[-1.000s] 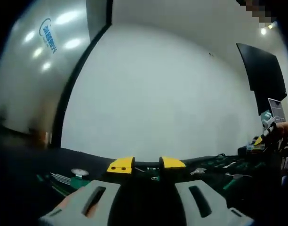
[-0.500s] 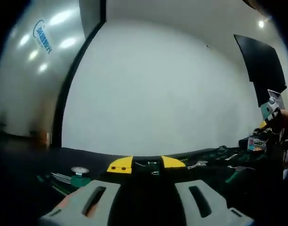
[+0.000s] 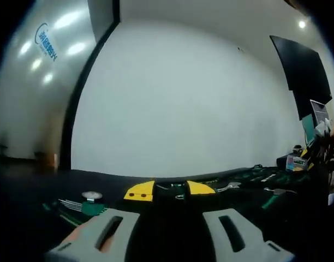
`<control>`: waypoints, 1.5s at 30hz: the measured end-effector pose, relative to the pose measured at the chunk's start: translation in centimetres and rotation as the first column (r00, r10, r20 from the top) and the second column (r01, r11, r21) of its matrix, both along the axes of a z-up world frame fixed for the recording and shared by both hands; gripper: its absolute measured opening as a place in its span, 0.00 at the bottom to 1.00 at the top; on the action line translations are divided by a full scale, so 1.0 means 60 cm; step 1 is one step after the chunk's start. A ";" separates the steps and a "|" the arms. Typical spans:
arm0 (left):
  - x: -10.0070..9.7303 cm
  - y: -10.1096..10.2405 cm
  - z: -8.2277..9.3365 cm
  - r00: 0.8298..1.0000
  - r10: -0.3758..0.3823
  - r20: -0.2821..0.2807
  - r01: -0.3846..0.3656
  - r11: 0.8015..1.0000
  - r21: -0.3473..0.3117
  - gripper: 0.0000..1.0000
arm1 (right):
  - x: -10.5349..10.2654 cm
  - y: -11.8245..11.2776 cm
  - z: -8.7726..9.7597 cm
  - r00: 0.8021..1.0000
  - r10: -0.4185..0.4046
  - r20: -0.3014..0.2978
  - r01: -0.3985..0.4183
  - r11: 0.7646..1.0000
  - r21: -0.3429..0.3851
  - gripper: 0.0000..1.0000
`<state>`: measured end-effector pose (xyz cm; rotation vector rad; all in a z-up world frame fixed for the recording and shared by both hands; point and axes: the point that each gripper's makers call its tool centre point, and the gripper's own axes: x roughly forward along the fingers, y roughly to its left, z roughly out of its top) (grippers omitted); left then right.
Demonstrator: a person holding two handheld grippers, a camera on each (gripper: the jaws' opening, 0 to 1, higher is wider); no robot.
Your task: Pick up the tools and put them into their designated positions in the toolbox.
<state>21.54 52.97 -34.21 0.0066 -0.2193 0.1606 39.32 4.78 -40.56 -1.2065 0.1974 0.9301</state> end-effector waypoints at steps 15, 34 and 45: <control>0.002 -0.004 -0.005 1.000 0.006 -0.022 -0.006 1.000 0.018 0.15 | -0.009 0.040 0.068 0.890 0.045 -0.454 0.278 0.736 0.617 0.24; 0.009 -0.040 -0.015 0.997 -0.038 -0.070 0.043 0.996 0.072 0.15 | 0.086 0.004 0.210 0.987 0.066 -0.150 0.136 0.182 0.974 0.22; 0.005 -0.039 -0.019 0.995 -0.070 -0.065 0.069 0.998 -0.010 0.16 | 0.131 -0.011 0.171 0.995 0.050 -0.081 0.069 0.201 0.977 0.21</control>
